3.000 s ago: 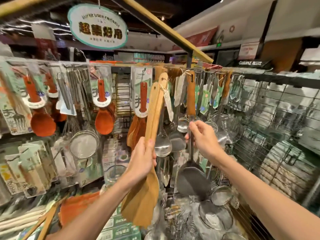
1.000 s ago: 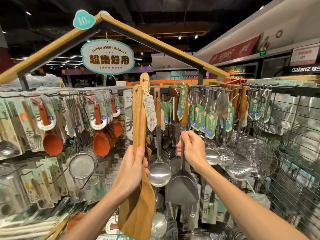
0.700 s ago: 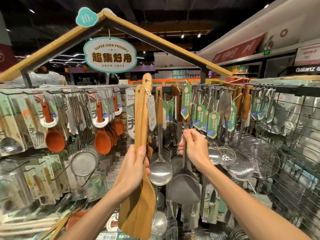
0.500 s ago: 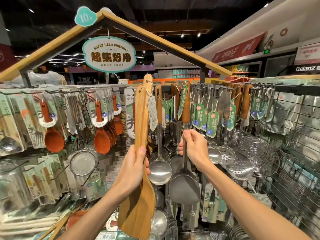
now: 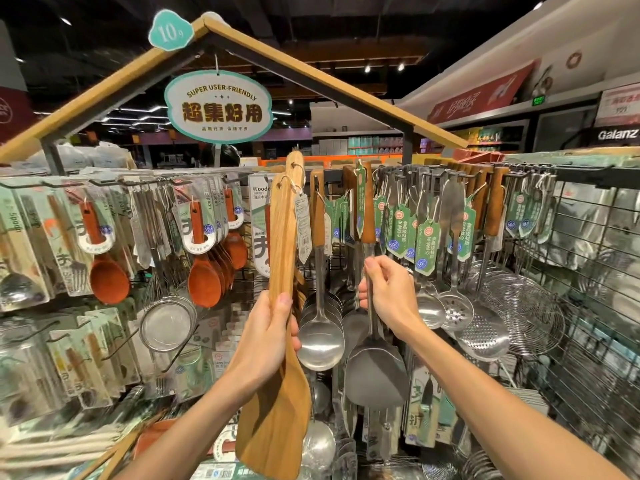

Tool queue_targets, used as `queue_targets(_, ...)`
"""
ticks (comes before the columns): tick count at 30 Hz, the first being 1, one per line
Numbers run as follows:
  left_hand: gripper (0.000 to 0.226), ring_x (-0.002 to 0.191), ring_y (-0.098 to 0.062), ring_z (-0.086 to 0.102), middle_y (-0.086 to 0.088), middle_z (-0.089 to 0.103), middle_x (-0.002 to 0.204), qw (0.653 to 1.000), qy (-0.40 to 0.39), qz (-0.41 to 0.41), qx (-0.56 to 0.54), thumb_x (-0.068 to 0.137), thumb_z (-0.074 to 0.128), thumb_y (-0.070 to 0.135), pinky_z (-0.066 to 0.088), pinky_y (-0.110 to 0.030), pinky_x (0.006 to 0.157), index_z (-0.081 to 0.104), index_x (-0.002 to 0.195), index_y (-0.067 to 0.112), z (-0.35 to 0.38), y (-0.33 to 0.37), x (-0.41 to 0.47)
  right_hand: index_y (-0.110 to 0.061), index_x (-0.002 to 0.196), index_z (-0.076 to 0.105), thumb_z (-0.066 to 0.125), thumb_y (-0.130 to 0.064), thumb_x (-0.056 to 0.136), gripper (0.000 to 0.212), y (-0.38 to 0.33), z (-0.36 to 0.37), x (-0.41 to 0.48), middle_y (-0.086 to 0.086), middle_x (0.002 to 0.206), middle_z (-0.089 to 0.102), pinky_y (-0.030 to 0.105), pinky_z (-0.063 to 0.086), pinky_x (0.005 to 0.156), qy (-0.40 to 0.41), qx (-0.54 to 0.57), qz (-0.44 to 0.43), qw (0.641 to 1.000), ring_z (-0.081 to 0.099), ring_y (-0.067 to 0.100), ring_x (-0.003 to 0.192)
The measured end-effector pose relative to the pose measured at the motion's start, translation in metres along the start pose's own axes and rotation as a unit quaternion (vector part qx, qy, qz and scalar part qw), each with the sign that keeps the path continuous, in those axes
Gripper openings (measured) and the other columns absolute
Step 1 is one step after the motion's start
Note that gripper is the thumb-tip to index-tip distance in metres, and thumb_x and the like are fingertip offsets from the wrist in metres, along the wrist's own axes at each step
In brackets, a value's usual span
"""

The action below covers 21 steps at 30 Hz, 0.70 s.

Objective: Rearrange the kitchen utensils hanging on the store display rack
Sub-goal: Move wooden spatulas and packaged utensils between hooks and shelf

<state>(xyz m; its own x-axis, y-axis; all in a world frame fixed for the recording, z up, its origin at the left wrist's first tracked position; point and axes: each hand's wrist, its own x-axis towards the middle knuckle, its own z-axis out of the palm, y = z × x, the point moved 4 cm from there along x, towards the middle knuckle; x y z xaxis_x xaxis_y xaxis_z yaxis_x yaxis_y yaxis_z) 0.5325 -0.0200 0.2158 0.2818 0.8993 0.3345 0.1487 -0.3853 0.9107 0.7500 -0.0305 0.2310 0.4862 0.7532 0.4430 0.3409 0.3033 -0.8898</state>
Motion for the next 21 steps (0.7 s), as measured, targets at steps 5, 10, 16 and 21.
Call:
queue_targets(5, 0.031, 0.061, -0.014, 0.061, -0.003, 0.058, 0.076, 1.0, 0.0, 0.008, 0.003, 0.105, 0.034, 0.042, 0.052, -0.032, 0.061, 0.047, 0.098, 0.014, 0.001, 0.002, 0.004, -0.009, 0.083, 0.058, 0.046, -0.026, 0.104, 0.03, 0.006, 0.005, 0.013, 0.012, 0.068, 0.066, 0.044, 0.06, 0.063, -0.01, 0.001, 0.032, 0.999, 0.063, 0.023, 0.06)
queue_targets(10, 0.029, 0.061, -0.015, 0.062, -0.002, 0.06, 0.076, 1.0, -0.006, 0.006, -0.003, 0.105, 0.034, 0.043, 0.056, -0.045, 0.068, 0.047, 0.097, 0.019, 0.004, 0.005, 0.008, -0.019, 0.082, 0.057, 0.044, -0.028, 0.105, 0.028, 0.015, 0.008, 0.032, 0.007, 0.077, 0.07, 0.03, 0.057, 0.067, -0.01, -0.07, 0.043, 0.997, 0.069, 0.02, 0.071)
queue_targets(16, 0.027, 0.064, -0.014, 0.063, -0.004, 0.063, 0.079, 0.999, 0.006, -0.029, -0.027, 0.106, 0.037, 0.039, 0.057, -0.041, 0.069, 0.051, 0.1, 0.017, 0.002, 0.007, 0.007, -0.014, 0.079, 0.057, 0.044, -0.031, 0.105, 0.034, 0.023, 0.007, 0.044, 0.0, 0.068, 0.057, 0.028, 0.034, 0.058, 0.0, -0.14, 0.04, 0.989, 0.045, 0.01, 0.056)
queue_targets(21, 0.025, 0.069, -0.019, 0.062, -0.007, 0.059, 0.084, 0.997, -0.004, -0.059, -0.051, 0.105, 0.043, 0.034, 0.058, -0.047, 0.074, 0.054, 0.098, 0.012, -0.001, -0.003, -0.005, -0.012, 0.113, 0.061, 0.054, -0.037, 0.099, 0.03, 0.032, -0.003, 0.039, 0.002, 0.107, 0.061, 0.035, 0.042, 0.089, 0.061, -0.176, 0.053, 0.981, 0.055, 0.018, 0.097)
